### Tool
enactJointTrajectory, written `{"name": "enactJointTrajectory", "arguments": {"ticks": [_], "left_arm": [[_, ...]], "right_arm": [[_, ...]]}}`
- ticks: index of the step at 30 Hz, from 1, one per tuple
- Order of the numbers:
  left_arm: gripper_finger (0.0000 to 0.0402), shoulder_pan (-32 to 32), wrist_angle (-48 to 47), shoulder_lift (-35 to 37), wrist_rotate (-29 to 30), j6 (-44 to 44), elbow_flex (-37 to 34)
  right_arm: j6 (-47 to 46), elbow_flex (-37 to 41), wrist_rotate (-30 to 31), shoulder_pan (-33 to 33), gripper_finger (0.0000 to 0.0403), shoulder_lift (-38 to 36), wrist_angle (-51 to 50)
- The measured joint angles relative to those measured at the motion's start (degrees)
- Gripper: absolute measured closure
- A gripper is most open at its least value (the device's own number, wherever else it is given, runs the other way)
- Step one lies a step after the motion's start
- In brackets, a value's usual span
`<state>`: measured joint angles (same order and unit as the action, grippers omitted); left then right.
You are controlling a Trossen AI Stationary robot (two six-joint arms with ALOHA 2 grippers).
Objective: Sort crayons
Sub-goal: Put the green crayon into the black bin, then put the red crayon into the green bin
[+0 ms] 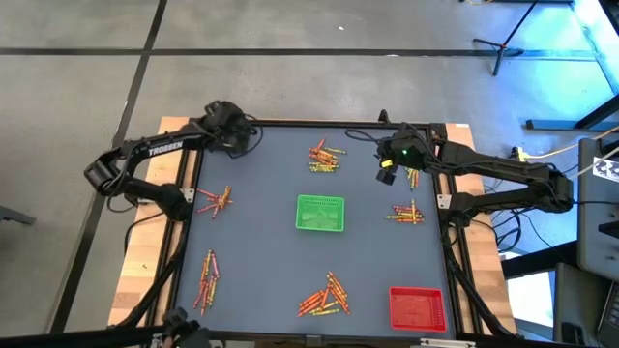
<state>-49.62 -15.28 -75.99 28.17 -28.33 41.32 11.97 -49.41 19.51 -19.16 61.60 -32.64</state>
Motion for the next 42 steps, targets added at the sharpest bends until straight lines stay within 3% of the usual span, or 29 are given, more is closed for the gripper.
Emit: {"name": "enactJointTrajectory", "arguments": {"ticks": [10,19,23,26,30,36,39,42], "left_arm": [[0.0387,-0.81,-5.77,-3.36,-2.17,3.03,0.0],[0.0299,-0.85,-5.3,-3.06,-0.63,7.28,0.11],[0.0284,0.36,-5.03,-0.79,-2.29,8.82,1.04],[0.0283,1.87,-1.44,2.42,-9.03,9.93,1.14],[0.0283,4.31,7.83,5.66,-23.63,12.42,1.18],[0.0282,9.74,21.87,4.52,-43.11,13.89,1.22],[0.0282,13.58,27.5,2.8,-47.84,14.33,1.2],[0.0282,17.45,32.06,0.65,-48.69,14.33,1.2]], "right_arm": [[-0.11,0.0,0.02,0.0,0.0217,0.0,-0.09],[-0.13,0.0,0.0,0.0,0.0217,0.02,-0.6],[-0.44,0.0,0.0,0.0,0.0217,0.35,-0.48],[-2.24,0.0,-0.25,-1.14,0.0217,1.28,-0.46],[-3.01,0.0,-2.44,-4.51,0.0217,3.47,-1.78],[0.96,0.0,-5.1,-11.71,0.0217,7.79,-2.61],[3.38,-0.01,-8.04,-15.24,0.0217,10.23,-3.22],[5.49,0.0,-9.62,-17.93,0.0217,12.81,-4.5]]}}
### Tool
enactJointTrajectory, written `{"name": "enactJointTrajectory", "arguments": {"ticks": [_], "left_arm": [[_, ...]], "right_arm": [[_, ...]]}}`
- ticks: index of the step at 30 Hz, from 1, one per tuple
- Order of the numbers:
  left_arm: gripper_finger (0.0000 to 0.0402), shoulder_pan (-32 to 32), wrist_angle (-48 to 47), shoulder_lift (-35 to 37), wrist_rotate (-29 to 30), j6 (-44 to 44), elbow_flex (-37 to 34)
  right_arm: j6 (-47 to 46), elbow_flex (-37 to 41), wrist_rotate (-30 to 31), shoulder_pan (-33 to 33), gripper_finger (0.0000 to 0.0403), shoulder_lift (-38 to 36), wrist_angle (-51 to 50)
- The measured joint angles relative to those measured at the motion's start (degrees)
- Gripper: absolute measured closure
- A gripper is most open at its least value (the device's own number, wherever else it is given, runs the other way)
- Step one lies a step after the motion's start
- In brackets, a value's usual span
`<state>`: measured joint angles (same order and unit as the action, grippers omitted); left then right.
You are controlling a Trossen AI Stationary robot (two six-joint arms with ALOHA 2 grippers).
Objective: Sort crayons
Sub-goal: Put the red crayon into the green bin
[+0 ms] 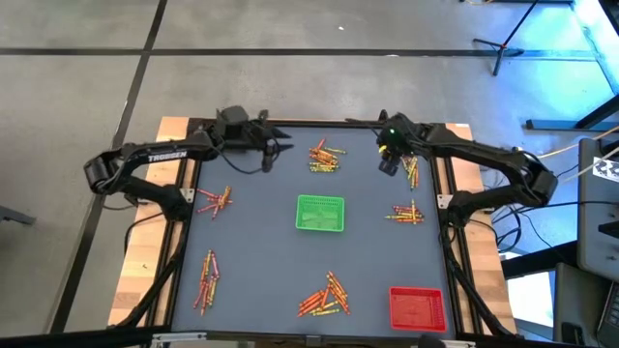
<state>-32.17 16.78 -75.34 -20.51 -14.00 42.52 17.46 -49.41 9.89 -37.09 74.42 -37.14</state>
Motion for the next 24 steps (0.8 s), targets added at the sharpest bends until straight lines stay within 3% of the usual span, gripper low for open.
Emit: {"name": "enactJointTrajectory", "arguments": {"ticks": [8,13,24], "left_arm": [[0.0282,5.95,6.18,-5.87,2.55,-1.9,0.0],[0.0282,5.41,5.93,-7.41,7.38,-3.48,0.0],[0.0282,4.66,6.35,-8.63,7.48,-3.23,-0.02]], "right_arm": [[6.09,0.0,-0.59,-3.58,0.0217,5.35,-4.26],[7.63,0.0,-0.44,-4.1,0.0217,8.44,-4.3],[14.95,0.0,1.99,-6.11,0.0217,17.94,1.28]]}}
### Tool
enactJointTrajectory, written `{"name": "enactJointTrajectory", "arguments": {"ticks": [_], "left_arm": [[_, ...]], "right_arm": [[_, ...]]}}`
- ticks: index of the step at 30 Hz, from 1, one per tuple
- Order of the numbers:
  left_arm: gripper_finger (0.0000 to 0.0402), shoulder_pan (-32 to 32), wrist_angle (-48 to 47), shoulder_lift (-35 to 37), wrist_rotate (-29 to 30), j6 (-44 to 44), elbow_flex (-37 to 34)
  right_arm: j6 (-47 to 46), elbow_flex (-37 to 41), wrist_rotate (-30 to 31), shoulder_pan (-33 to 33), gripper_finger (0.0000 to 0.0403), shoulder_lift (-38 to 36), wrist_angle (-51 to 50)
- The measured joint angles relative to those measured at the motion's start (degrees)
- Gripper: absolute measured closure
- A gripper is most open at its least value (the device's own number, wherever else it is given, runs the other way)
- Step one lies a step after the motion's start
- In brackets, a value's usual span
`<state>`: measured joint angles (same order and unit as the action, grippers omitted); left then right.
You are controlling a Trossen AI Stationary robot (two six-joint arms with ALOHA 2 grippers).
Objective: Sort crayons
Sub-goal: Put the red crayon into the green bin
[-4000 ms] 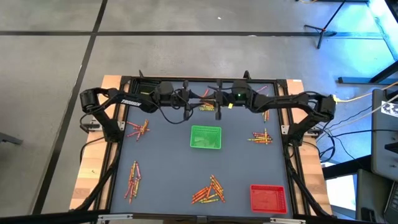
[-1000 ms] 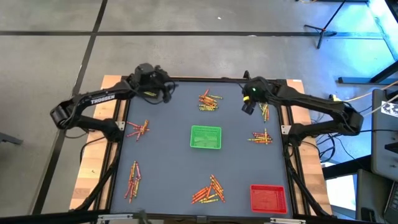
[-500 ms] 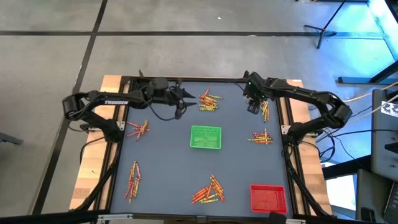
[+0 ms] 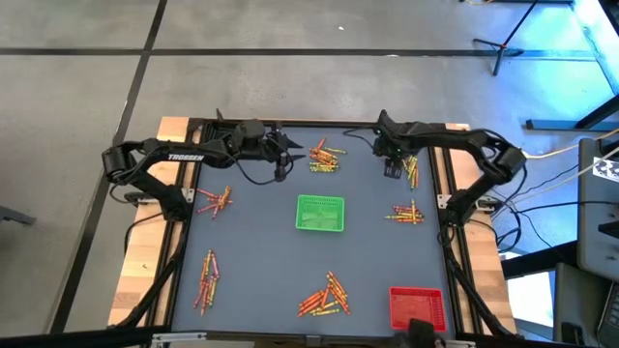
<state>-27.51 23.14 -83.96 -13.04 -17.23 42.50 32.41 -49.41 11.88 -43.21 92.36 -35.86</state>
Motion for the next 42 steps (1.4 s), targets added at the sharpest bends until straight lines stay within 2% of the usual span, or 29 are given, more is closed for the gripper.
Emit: {"name": "enactJointTrajectory", "arguments": {"ticks": [3,6,13,15,20,25,32,42], "left_arm": [[0.0282,0.15,-0.08,0.0,0.02,-0.24,0.0],[0.0282,0.15,-0.12,0.0,-0.02,-0.26,0.0],[0.0282,0.19,-0.11,0.0,-0.02,-0.28,0.0],[0.0282,0.22,-0.12,0.0,0.0,-0.28,0.0],[0.0282,0.22,-0.11,0.0,0.0,-0.32,0.0],[0.0282,0.22,-0.11,0.0,0.04,-0.33,0.0],[0.0282,0.22,-0.11,0.0,0.09,-0.34,-0.02],[0.0282,0.22,-1.48,0.02,3.29,-1.36,-0.04]], "right_arm": [[1.27,-0.04,0.53,-0.53,0.022,1.82,1.43],[2.39,-0.24,0.09,-1.16,0.0245,2.7,1.47],[5.45,-0.49,-1.44,-1.44,0.0371,3.02,1.04],[6.4,-1.01,-1.04,-1.46,0.0391,3.12,1.45],[6.62,-3.2,0.06,-1.46,0.0378,3.17,1.59],[3.03,-7.57,0.02,1.43,0.0394,0.97,-4.35],[-5.26,-8.85,-4.14,13.21,0.0397,-6.2,-1.64],[-13.62,-8.83,-8.66,29.52,0.0397,-6.89,10.02]]}}
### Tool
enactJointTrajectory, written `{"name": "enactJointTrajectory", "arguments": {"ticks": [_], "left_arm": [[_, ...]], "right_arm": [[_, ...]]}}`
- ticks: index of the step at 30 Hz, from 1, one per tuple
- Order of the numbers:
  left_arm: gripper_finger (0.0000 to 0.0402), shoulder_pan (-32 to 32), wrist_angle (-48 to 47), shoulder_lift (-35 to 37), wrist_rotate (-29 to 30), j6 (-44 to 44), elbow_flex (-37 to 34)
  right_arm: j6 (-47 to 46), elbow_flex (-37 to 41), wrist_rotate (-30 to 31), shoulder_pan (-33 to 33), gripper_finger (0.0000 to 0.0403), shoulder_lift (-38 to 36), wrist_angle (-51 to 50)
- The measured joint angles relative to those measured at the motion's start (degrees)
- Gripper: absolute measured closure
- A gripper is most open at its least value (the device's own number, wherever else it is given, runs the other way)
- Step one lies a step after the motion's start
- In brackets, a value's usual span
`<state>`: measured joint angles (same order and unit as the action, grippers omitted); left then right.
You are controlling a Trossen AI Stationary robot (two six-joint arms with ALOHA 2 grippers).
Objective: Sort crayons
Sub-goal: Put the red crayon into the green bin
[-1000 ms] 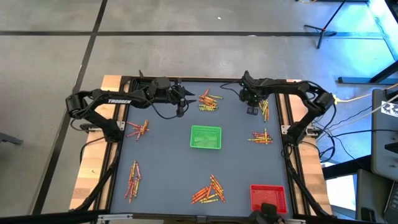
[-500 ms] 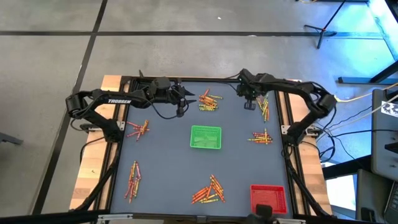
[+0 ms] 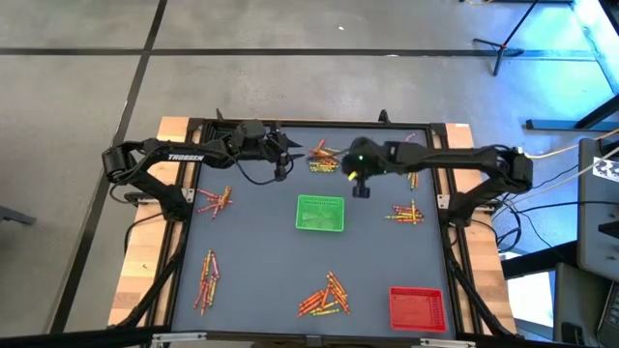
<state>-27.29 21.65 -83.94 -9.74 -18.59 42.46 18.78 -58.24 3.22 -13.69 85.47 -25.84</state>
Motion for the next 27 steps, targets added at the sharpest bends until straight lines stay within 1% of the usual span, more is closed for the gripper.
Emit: {"name": "enactJointTrajectory", "arguments": {"ticks": [3,9,14,20,27], "left_arm": [[0.0282,-0.07,0.0,0.0,0.22,0.0,0.0],[0.0282,-0.04,-0.18,0.0,0.18,0.0,0.0],[0.0282,-0.04,-0.18,0.0,0.17,-0.03,0.0],[0.0282,-0.04,-0.16,0.0,0.12,-0.02,0.0],[0.0282,-0.04,-0.1,0.0,0.05,-0.02,0.0]], "right_arm": [[-2.39,0.0,-1.84,3.13,0.0394,0.13,4.5],[-6.45,0.04,-6.69,7.95,0.0397,4.24,11.54],[-7.28,0.04,-7.38,10.94,0.0392,8.6,13.76],[-8.61,0.04,-6.25,10.99,0.0393,11.97,14.25],[-10.78,0.04,-7.41,11.12,0.0359,14.6,16.02]]}}
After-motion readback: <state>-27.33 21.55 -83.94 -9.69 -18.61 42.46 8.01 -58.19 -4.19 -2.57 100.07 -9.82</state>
